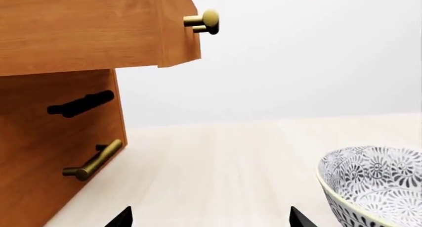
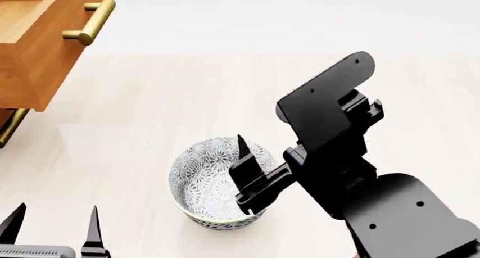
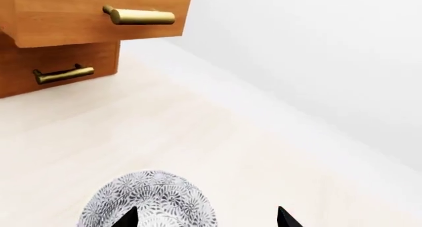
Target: Put the bowl on the plate.
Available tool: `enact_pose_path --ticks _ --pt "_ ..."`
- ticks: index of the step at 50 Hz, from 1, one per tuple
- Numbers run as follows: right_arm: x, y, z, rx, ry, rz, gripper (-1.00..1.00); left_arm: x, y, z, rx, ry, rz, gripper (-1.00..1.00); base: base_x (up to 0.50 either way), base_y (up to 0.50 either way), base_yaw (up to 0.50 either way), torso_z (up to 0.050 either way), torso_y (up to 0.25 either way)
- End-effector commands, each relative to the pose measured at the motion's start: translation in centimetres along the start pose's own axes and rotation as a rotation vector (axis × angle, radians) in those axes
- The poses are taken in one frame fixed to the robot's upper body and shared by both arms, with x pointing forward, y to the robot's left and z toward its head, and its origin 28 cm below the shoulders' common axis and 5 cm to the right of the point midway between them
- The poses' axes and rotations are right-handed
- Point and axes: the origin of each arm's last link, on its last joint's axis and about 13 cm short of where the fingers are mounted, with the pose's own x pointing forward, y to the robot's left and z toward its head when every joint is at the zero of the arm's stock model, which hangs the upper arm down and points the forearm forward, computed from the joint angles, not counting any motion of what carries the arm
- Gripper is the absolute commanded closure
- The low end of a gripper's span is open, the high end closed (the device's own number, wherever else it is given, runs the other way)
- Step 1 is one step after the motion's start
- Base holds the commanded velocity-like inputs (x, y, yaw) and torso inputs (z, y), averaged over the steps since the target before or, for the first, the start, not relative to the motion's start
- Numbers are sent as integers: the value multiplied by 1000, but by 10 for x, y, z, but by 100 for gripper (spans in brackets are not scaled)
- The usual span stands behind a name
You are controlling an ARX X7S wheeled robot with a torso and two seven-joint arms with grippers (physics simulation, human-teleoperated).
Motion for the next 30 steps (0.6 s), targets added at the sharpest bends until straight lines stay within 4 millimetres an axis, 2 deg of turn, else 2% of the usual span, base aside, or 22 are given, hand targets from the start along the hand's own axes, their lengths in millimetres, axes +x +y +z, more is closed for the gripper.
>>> enact_pose_path --ticks 1,11,30 --pt "22 1 17 3 127 168 -100 1 -1 4 2 -7 -3 -100 0 0 0 0 0" --pt "41 3 26 -11 169 215 -100 2 -2 5 5 -15 -3 -100 0 0 0 0 0" --pt "69 10 19 -33 248 276 -100 1 -4 7 5 -21 -14 -100 0 0 0 0 0"
